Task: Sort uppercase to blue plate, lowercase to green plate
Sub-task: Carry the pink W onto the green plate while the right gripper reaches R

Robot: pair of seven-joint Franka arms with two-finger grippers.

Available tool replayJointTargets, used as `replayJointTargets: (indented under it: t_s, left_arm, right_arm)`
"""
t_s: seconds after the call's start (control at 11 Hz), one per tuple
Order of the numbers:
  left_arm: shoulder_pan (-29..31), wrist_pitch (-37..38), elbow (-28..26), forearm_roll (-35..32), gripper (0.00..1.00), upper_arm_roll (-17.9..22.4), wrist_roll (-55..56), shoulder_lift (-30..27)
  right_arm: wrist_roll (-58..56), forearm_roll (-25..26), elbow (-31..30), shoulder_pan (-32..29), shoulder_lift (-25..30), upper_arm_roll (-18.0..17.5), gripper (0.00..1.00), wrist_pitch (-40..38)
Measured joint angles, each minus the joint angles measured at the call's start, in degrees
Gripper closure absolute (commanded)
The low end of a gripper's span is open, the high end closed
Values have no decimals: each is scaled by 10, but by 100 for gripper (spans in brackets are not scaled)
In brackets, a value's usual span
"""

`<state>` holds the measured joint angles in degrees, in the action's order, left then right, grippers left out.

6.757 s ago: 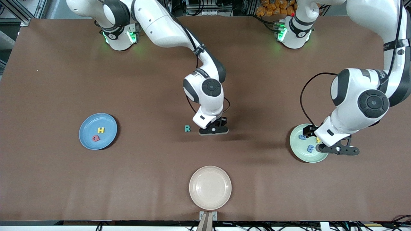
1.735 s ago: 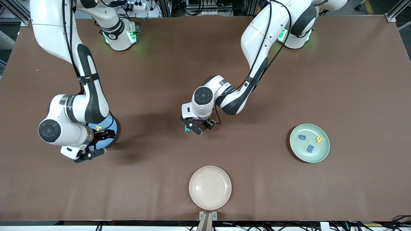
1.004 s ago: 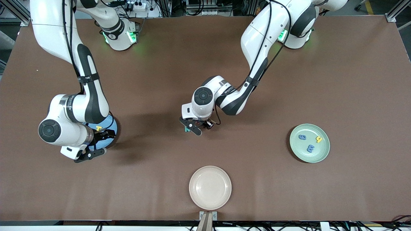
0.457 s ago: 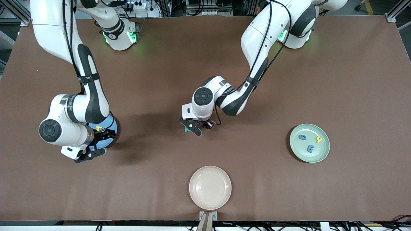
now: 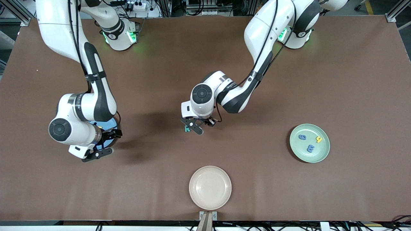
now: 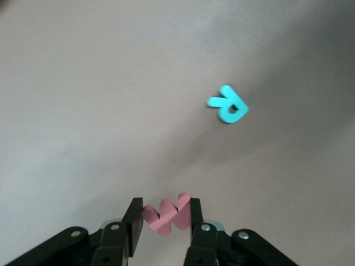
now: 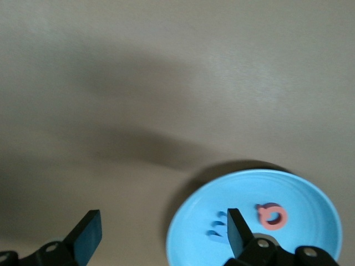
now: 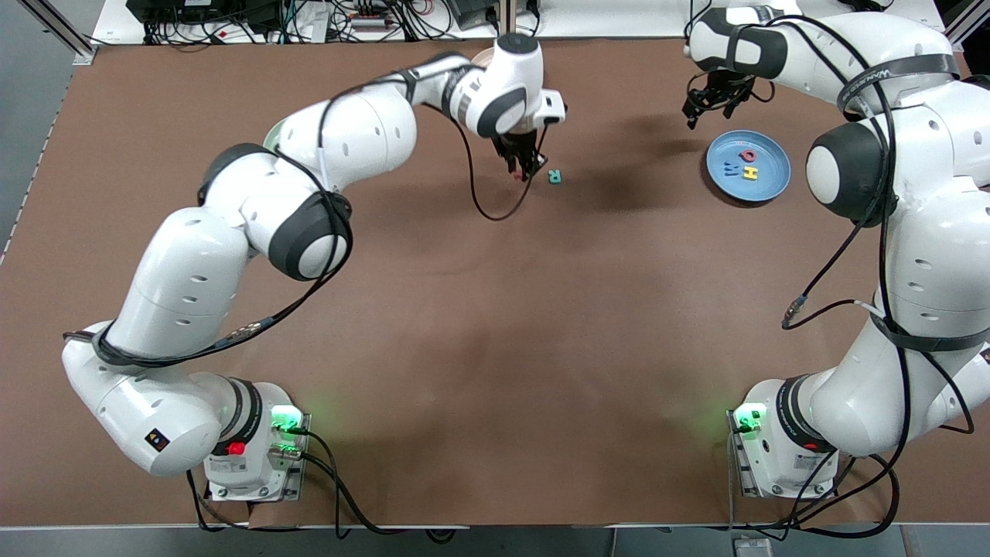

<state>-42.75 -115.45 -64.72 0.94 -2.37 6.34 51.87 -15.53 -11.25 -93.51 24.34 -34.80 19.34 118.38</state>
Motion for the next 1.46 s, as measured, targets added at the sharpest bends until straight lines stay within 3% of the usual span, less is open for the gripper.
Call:
replayJointTargets:
  t_s: [0.37,0.64,0.82,1.28,1.37,1.46]
  left_arm:
    - [105,135,-5,0,100,20,-64,-97]
    - [216,159,-75,-4,100,31,-192,-157]
    - [270,133,-133,-38,100,43,-279,-172]
    - [369,-50,-286,-44,100,57,-358,-173]
    - [372,-73,-303,-43,89,62,-358,-170]
    - [372,-81,-309,-43,44,65,-358,-170]
  right_arm:
    - [116,-3,0,59,0,-1,0,5]
    - [201,-8,1,98,0,-13,0,23]
    - [268,-9,1,119,-1,-41,0,46]
    - [331,-32,11,133,-27,-89,0,93]
    - [331,-43,15,135,-39,-94,0,103]
    - [334,-46,20,141,-52,-97,0,109]
